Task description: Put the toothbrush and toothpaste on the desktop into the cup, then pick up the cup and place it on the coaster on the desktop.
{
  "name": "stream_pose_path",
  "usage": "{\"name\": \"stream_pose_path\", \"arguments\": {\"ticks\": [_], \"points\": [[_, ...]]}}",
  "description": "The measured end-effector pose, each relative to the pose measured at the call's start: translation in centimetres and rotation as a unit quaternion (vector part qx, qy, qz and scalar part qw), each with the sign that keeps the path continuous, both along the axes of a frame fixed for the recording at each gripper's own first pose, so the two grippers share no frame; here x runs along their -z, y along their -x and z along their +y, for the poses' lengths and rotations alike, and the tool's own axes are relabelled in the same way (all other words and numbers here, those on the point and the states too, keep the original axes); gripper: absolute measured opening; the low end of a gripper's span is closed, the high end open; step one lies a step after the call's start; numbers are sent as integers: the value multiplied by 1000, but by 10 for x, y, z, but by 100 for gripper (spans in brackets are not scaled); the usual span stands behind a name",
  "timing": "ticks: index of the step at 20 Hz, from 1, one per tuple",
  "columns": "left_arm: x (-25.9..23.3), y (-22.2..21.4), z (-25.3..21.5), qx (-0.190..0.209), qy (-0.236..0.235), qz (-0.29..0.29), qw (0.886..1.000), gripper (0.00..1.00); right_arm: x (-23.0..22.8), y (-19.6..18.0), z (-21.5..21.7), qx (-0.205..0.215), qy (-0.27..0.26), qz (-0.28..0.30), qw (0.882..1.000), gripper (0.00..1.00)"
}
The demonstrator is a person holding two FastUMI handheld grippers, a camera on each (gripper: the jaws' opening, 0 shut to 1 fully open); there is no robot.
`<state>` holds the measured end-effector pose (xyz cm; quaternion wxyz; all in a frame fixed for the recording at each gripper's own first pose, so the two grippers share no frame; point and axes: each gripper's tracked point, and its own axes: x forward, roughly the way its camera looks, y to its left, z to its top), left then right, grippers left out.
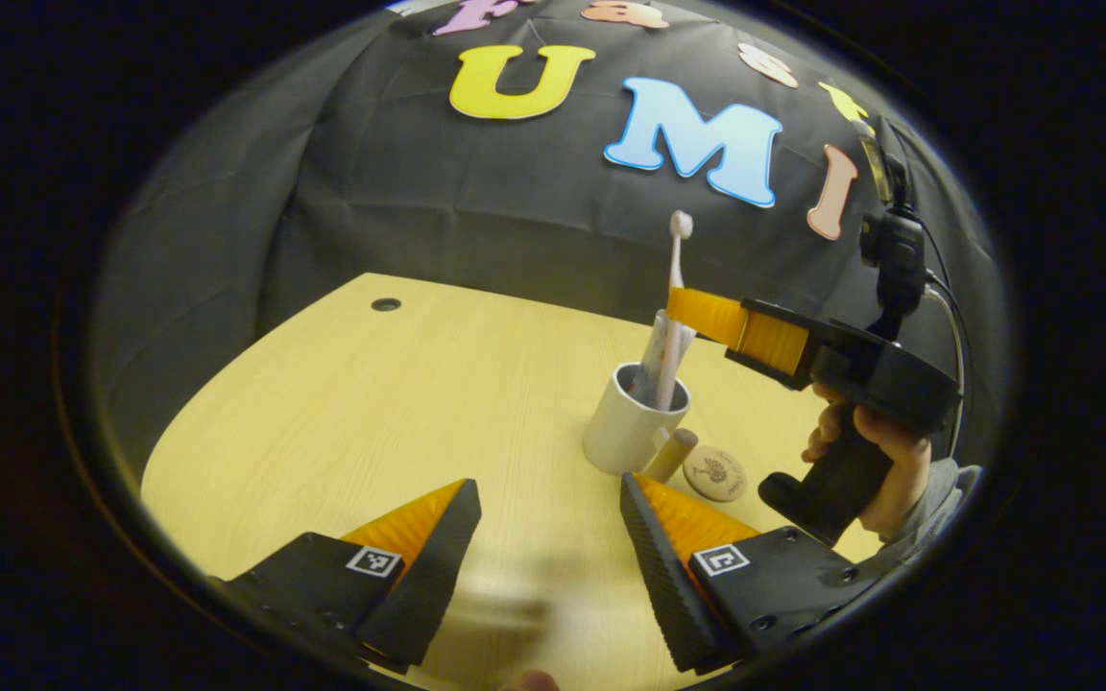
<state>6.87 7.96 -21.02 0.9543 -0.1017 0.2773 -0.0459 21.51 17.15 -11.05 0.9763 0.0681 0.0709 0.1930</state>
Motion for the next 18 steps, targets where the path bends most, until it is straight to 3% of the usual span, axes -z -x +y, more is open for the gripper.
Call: {"name": "stream_pose_path", "arguments": {"ticks": [5,6,12,18], "points": [[-1,2,-9,2,9,4,1000,99,-2,6,-10,6,-5,12,1000,80],[-3,2,-12,3,10,5,1000,99,-5,7,-15,11,-3,10,1000,84],[-9,-5,-35,12,18,7,1000,91,-34,29,-51,41,-3,-10,999,86],[-14,-18,-59,16,23,27,999,95,-53,57,-102,84,-14,-4,996,84]]}}
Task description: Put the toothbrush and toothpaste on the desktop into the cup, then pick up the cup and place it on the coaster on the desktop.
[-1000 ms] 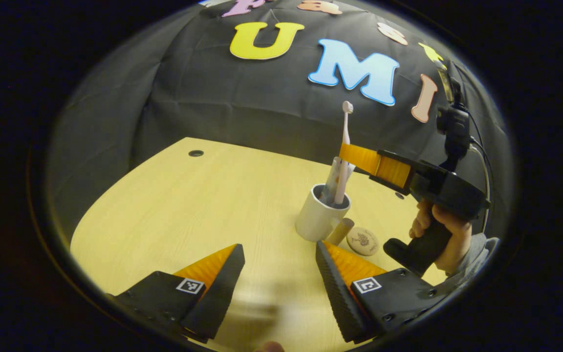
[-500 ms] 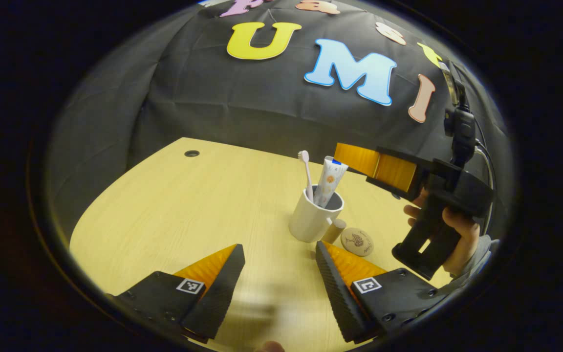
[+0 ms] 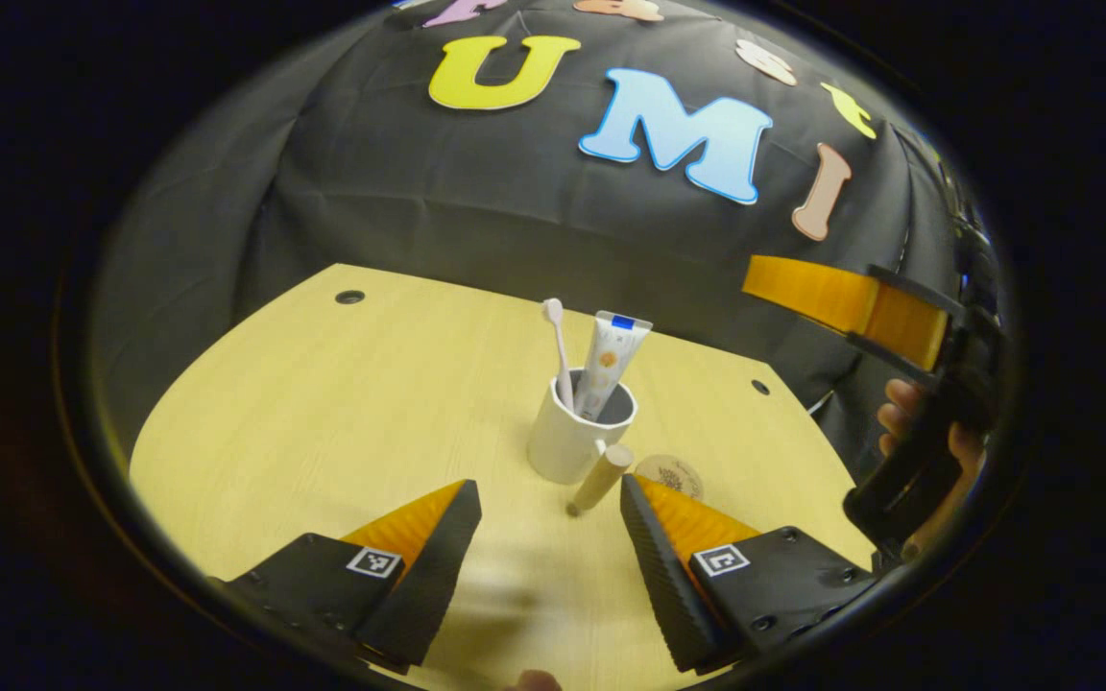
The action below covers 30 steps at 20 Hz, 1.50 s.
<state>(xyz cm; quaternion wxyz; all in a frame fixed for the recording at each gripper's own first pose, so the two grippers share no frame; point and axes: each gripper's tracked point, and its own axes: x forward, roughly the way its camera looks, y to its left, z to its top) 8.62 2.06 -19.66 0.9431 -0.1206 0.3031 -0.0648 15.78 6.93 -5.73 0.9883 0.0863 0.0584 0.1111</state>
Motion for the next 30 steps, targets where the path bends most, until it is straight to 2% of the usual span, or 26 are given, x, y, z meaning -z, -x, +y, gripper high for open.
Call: {"name": "stream_pose_path", "arguments": {"ticks": [6,7,8,9,11,12,14,15,16,17,18,20,23,30], "points": [[8,-17,-27,26,-1,33,999,95,1,18,-42,31,1,22,999,86],[12,-20,-32,32,-3,44,999,91,4,19,-47,34,2,27,999,86],[15,-22,-37,39,-4,58,998,95,6,21,-51,35,3,33,999,86],[17,-27,-43,44,-6,72,996,91,8,23,-55,38,5,39,999,86],[20,-40,-49,51,-7,88,995,95,11,26,-61,42,7,47,998,87],[22,-46,-50,51,-9,94,994,91,13,27,-66,46,9,51,998,87],[26,-55,-51,52,-13,111,992,95,17,28,-76,54,11,59,997,86],[29,-59,-53,52,-14,122,991,91,19,29,-81,58,10,63,996,86],[35,-64,-56,54,-13,133,990,95,20,30,-85,60,7,67,996,86],[41,-68,-57,54,-14,148,987,91,22,32,-88,63,6,72,995,87],[46,-71,-58,56,-16,165,985,95,26,33,-93,66,6,76,995,87],[57,-78,-59,53,-16,195,979,95,35,37,-105,70,7,85,994,87],[68,-87,-60,47,-19,224,973,89,48,44,-117,75,0,104,992,87],[99,-98,-57,34,-51,284,957,88,65,53,-139,83,-23,128,988,87]]}}
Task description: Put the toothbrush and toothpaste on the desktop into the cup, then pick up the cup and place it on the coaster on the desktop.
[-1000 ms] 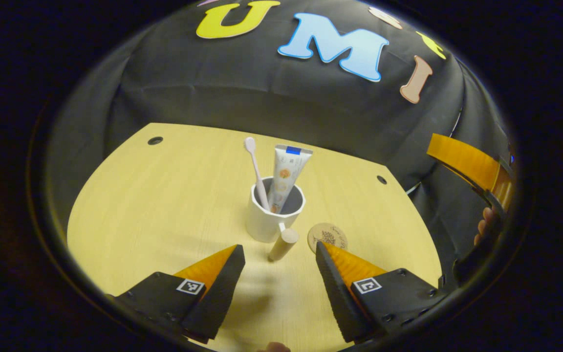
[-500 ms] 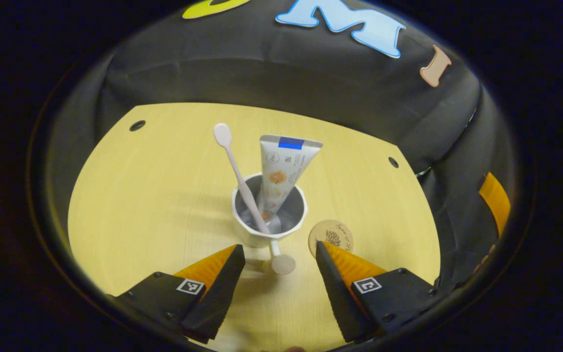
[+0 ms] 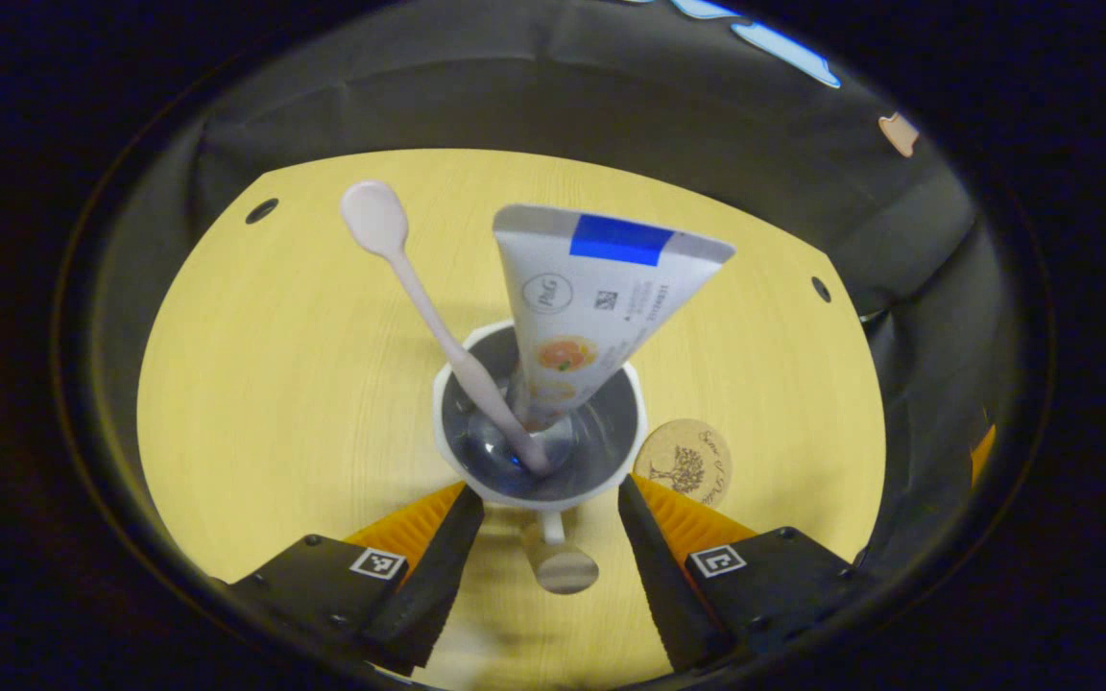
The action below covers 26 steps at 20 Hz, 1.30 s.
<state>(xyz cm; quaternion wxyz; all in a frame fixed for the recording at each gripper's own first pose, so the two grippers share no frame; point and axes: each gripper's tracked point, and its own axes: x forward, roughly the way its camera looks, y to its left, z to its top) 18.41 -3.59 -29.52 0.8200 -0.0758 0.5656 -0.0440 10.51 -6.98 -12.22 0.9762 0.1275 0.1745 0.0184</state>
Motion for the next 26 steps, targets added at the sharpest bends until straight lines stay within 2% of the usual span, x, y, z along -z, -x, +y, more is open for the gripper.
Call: {"name": "stream_pose_path", "arguments": {"ticks": [2,5,6,7,9,10,12,19,26], "points": [[9,-2,3,-3,-10,16,1000,90,5,-1,-4,0,-4,6,1000,87],[22,-1,3,-16,-13,39,999,73,13,4,-10,-2,-5,15,1000,87],[22,1,1,-18,-13,42,999,71,16,6,-13,-2,-6,18,1000,87],[24,2,-1,-24,-14,46,999,64,18,7,-16,-2,-9,21,1000,87],[26,2,-1,-19,-26,47,998,43,22,10,-20,0,-17,25,1000,87],[26,1,-3,-19,-34,44,998,43,22,12,-21,0,-21,26,999,87],[24,2,-2,-12,-42,43,998,36,23,12,-26,4,-23,25,999,87],[10,-1,-15,0,-51,11,999,36,25,18,-46,15,-30,26,999,87],[-7,19,-88,50,-16,13,999,36,20,23,-62,20,-32,19,999,87]]}}
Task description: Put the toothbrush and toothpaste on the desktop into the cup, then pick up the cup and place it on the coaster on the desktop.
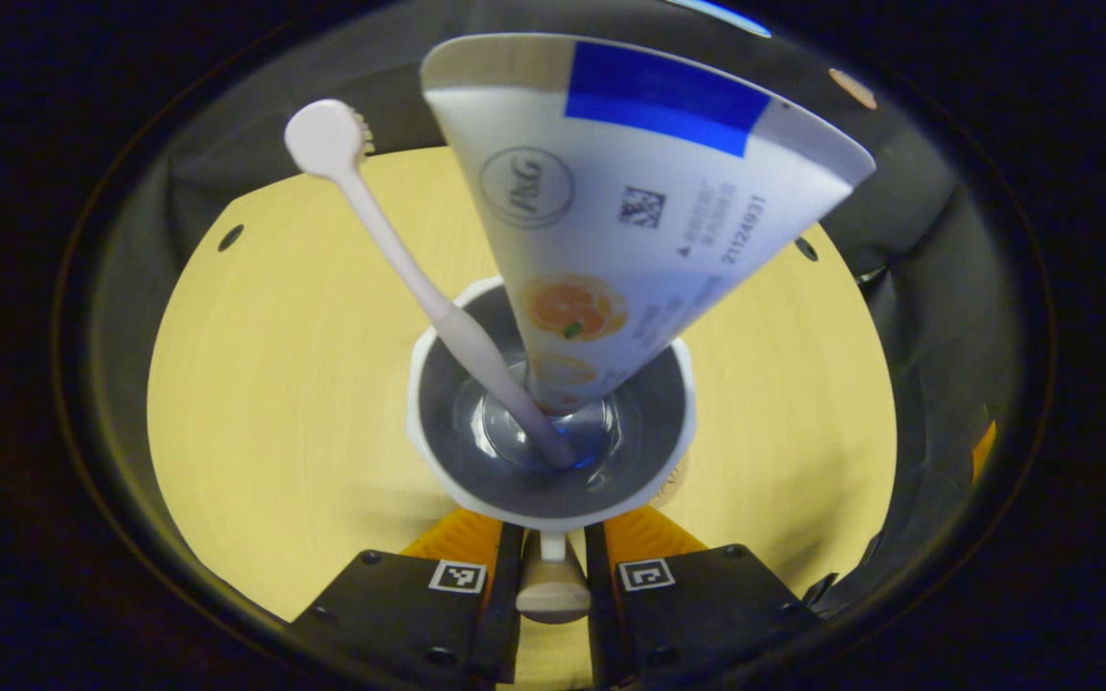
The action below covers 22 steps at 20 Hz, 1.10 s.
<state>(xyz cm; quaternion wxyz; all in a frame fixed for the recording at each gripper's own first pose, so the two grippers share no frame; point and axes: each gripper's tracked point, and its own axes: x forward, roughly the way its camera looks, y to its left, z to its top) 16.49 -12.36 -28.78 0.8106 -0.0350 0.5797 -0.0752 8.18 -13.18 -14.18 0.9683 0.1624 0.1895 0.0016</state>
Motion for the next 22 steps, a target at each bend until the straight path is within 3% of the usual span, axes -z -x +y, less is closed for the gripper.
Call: {"name": "stream_pose_path", "arguments": {"ticks": [6,12,22], "points": [[9,13,-36,22,-1,20,1000,36,5,8,-20,10,4,6,1000,87],[25,29,-41,27,-19,42,999,36,8,16,-31,12,6,10,1000,87],[24,33,-46,31,-29,16,999,38,-1,25,-17,-16,20,0,1000,87]]}}
